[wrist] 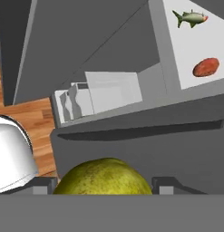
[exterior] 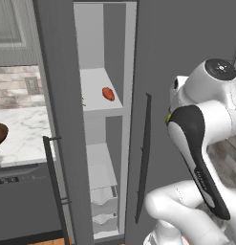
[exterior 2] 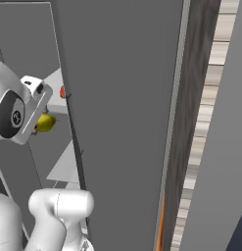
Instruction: Take the fish, sweet potato, and pear from the freezer and place them in the bowl on the counter.
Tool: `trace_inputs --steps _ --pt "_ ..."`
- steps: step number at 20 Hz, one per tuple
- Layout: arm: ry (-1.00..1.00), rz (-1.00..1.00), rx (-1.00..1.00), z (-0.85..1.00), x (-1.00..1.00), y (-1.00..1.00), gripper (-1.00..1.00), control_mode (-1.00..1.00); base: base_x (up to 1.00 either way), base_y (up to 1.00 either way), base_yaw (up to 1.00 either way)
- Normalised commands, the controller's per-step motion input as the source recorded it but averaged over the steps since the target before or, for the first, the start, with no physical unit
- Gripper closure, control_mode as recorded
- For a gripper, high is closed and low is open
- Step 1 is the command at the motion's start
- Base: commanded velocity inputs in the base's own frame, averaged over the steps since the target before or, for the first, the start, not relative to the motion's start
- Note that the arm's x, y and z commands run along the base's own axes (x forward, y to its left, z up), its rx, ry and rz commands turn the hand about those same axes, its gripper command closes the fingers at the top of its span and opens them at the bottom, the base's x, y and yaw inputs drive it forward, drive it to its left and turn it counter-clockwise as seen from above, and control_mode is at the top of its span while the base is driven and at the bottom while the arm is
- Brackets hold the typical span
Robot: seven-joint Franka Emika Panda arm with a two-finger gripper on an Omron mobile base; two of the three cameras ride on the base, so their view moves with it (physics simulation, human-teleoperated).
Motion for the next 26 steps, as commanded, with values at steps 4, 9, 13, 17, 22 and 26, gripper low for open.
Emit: trace_inputs --steps 4,9,13,17,22,26 --pt "0.00 -0.16 0.00 0.03 -0.39 -0.63 1.00 -1.00 0.00 0.00 0.00" --pt "-0.03 -0.08 0.00 0.00 0.00 -0.50 1.00 -1.00 0.00 0.00 0.00" --pt "-0.01 0.00 0.00 0.00 0.00 -0.19 1.00 -1.00 0.00 0.00 0.00" --pt "0.00 0.04 0.00 -0.06 0.00 -0.06 1.00 -1.00 0.00 0.00 0.00" --pt "-0.01 0.06 0.00 -0.34 0.00 -0.02 1.00 -1.00 0.00 0.00 0.00" --pt "-0.03 0.05 0.00 -0.14 0.00 0.03 1.00 -1.00 0.00 0.00 0.00"
